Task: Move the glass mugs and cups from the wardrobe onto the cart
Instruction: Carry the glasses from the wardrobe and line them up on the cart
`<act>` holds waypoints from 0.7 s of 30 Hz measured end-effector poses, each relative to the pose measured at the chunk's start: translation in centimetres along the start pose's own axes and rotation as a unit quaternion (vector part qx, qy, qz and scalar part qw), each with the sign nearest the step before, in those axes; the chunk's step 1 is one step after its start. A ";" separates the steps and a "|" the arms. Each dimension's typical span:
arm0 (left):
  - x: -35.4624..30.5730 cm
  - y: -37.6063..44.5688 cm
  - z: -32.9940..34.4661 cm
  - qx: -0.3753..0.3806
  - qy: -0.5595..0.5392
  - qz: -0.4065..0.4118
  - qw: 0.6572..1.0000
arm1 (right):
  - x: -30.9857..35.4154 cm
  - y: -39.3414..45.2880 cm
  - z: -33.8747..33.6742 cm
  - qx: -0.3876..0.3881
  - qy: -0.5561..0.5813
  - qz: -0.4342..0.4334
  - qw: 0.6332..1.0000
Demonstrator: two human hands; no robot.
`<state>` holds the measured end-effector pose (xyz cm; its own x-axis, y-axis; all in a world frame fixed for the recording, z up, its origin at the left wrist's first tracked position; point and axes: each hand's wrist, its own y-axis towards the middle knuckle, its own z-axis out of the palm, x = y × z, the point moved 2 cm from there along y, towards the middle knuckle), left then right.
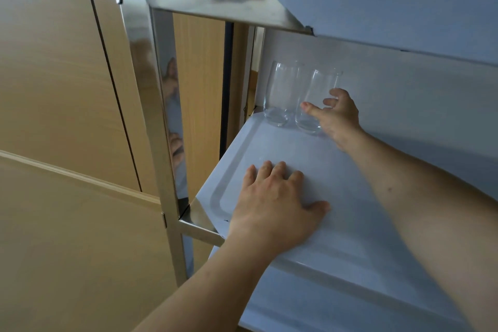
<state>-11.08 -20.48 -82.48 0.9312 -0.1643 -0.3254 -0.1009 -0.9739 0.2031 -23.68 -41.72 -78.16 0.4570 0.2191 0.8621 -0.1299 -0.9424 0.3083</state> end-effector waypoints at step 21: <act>0.1 0.6 0.0 0.004 -0.008 -0.009 1.000 | -0.8 -6.0 -3.2 0.061 -0.125 0.030 0.990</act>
<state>-11.06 -21.14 -82.40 0.9274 -0.1491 -0.3430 -0.0869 -0.9779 0.1903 -26.10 -35.39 -79.42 0.6572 0.1064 0.7462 -0.0634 -0.9787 0.1954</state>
